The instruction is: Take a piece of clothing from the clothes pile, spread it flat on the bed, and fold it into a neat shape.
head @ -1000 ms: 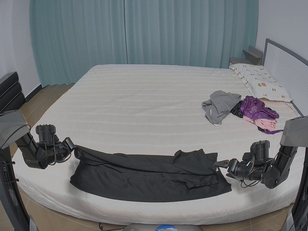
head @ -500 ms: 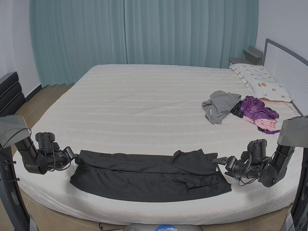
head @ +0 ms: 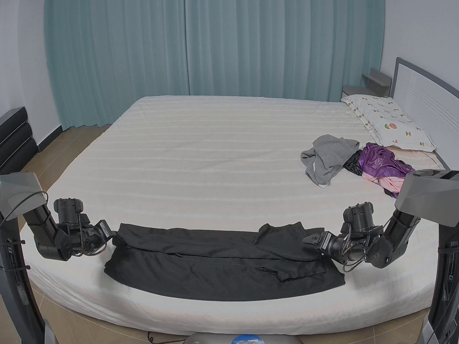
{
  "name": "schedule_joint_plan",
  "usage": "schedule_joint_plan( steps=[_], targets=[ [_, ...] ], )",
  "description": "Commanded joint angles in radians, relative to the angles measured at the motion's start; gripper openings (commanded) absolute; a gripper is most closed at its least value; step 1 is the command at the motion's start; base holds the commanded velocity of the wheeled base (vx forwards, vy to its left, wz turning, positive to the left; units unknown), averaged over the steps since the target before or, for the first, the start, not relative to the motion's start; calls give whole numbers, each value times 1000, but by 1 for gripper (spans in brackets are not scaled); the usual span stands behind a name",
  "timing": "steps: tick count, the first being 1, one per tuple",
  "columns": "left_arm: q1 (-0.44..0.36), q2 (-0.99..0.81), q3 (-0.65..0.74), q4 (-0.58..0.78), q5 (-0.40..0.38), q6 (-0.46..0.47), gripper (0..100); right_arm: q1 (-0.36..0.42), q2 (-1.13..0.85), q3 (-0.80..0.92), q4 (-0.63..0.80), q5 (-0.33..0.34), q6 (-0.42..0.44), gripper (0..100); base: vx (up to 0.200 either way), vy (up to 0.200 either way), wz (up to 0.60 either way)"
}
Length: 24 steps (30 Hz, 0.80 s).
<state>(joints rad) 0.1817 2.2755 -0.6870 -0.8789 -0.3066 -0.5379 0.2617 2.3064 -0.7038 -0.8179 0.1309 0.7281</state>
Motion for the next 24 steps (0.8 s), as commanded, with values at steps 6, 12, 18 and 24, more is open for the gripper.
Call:
schedule_joint_plan(
  steps=[6, 12, 18, 24],
  targets=[
    [-4, 1, 3, 0, 1, -1, 0, 34, 36, -51, 14, -53, -29, 0, 0, 0, 0],
    [-5, 1, 3, 0, 1, -1, 0, 34, 2, -34, 29, -68, -29, 0, 0, 0, 0],
    [-39, -33, 20, 1, 40, -5, 0, 27, -39, -25, 29, -62, -19, 0, 0, 0, 0],
    [-57, -50, 6, 0, 87, -16, 0, 7, -56, -54, 19, -57, 10, 0, 0, 0, 0]
  ],
)
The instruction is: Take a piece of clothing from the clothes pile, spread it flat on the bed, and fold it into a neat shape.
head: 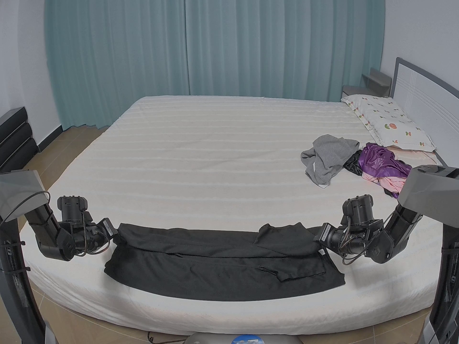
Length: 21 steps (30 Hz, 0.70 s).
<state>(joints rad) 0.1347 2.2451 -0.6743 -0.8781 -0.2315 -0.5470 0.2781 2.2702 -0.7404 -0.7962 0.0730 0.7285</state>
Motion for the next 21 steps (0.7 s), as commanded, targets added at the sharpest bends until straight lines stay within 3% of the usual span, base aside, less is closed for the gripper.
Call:
schedule_joint_plan(
  steps=[1, 8, 9, 21],
  targets=[
    [-12, -21, -7, -1, 14, -13, 0, -11, -20, -17, -1, 1, 12, 0, 0, 0, 0],
    [-12, -12, -7, -1, 15, -17, 0, -7, -29, 41, -5, 4, 14, 0, 0, 0, 0],
    [-12, -12, -7, -1, 15, -17, 0, -7, -29, 41, -5, 4, 14, 100, 0, 0, 0],
    [-12, -18, 1, -1, 15, -17, 0, 6, -3, 30, 18, 4, 57, 100, 0, 0, 0]
  ],
)
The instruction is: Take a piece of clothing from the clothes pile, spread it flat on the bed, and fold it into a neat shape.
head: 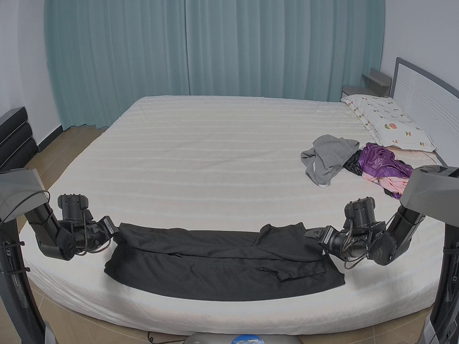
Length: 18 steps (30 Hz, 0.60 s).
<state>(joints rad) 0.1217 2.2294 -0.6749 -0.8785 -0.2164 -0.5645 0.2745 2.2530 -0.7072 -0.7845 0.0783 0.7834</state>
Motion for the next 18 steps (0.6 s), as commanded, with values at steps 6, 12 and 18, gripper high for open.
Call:
schedule_joint_plan(
  steps=[6, 12, 18],
  targets=[
    [1, -2, 3, 0, -1, 0, 0, 29, 39, -70, 88, -5, 5, 100, 0, 0, 0],
    [1, -2, 3, 0, 0, 0, 0, 29, 76, -129, 157, -12, 4, 0, 0, 0, 0],
    [1, -2, 5, 0, 0, 0, 0, 29, 73, -152, 185, -15, 7, 0, 0, 0, 0]
  ],
)
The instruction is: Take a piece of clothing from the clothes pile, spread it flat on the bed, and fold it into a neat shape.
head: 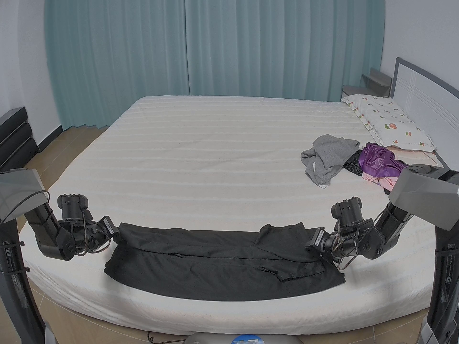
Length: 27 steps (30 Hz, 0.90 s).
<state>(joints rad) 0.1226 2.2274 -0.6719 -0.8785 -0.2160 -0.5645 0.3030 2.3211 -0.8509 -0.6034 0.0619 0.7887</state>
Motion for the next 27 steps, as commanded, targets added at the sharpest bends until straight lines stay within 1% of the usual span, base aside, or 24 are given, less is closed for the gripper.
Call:
schedule_joint_plan(
  steps=[1, 4, 9, 11, 12, 13, 15, 16, 19, 22, 27],
  targets=[
    [0, 0, 2, 0, 0, 0, 0, 1, -2, -2, 5, 1, 1, 0, 0, 0, 0],
    [0, -2, 0, 0, 0, 1, 0, -4, -29, 6, 8, 1, 3, 0, 0, 0, 0],
    [-8, -5, -48, 1, 3, 1, 0, -18, -97, -10, 2, 3, 21, 0, 0, 0, 0],
    [-9, 1, -112, 6, 23, -9, 0, -28, -94, -60, 7, 1, 29, 0, 0, 0, 0],
    [-9, 3, -121, 6, 30, -11, 0, -28, -91, -66, 5, 1, 30, 0, 0, 0, 0],
    [-11, 9, -175, 6, 72, -34, 0, -42, -77, -108, 4, -2, 38, 0, 0, 0, 0],
    [-14, 17, -218, 6, 102, -58, 0, -58, -66, -146, -9, -2, 55, 0, 0, 0, 0],
    [-14, 21, -229, 7, 104, -68, 0, -59, -63, -159, -15, -4, 66, 0, 0, 0, 0],
    [-15, 37, -247, 15, 106, -106, 0, -61, -57, -174, -18, -8, 98, 0, 0, 0, 0],
    [-20, 55, -236, 13, 106, -107, 0, -56, -57, -151, 19, -7, 89, 0, 0, 0, 0],
    [-31, 67, -233, 12, 107, -109, 0, -53, -58, -128, 24, -7, 87, 0, 0, 0, 0]
  ],
)
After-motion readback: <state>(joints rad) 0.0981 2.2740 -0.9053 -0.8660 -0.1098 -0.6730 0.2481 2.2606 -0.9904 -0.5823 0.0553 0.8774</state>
